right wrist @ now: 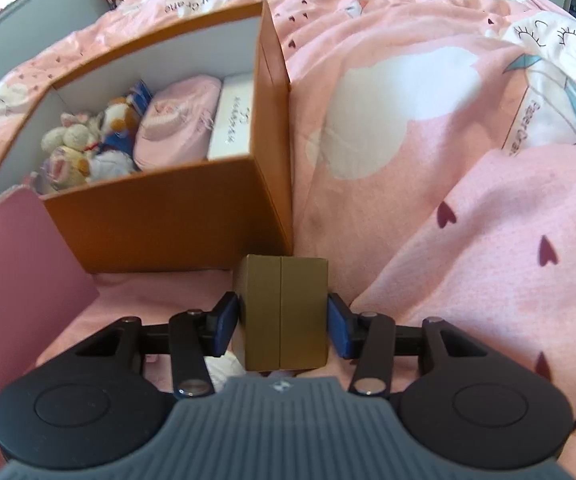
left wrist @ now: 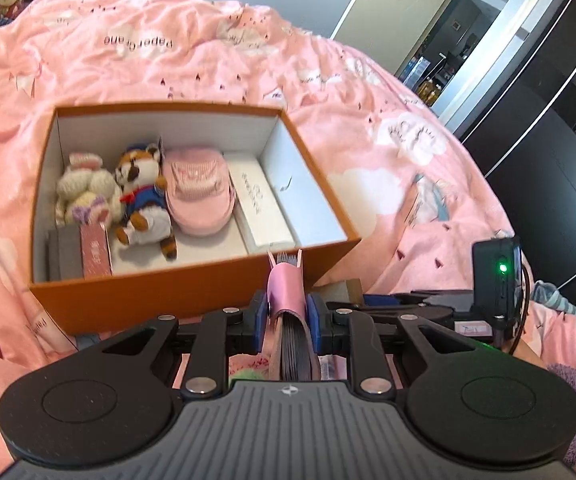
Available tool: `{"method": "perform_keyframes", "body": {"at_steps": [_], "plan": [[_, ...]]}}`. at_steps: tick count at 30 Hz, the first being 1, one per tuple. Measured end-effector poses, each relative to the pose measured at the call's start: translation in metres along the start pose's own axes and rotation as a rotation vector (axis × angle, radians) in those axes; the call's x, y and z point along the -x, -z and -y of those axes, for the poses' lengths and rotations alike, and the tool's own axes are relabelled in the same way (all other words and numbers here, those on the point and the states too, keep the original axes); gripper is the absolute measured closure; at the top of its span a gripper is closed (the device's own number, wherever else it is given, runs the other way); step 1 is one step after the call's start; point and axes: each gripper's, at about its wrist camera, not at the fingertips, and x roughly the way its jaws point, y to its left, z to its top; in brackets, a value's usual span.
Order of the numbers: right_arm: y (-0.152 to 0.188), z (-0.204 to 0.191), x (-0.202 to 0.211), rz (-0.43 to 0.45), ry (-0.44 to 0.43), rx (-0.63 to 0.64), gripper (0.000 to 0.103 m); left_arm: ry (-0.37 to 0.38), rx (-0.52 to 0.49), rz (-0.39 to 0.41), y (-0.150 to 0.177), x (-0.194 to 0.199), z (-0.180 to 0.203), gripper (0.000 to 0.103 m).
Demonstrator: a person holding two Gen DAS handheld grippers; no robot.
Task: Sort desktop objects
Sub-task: 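Carry both items over the orange box and lower the pink wallet inside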
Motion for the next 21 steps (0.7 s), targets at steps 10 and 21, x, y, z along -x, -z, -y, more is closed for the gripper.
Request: {"method": "perform_keyframes", "body": {"at_steps": [10, 21], "plan": [[-0.015, -0.007, 0.068, 0.083, -0.088, 0.078, 0.053, -0.002, -0.063, 0.098, -0.04, 0.028, 0.007, 0.079], [-0.063, -0.025, 0.084, 0.163, -0.146, 0.108, 0.053, -0.038, -0.002, 0.187, -0.092, 0.0, -0.014, 0.079]]}}
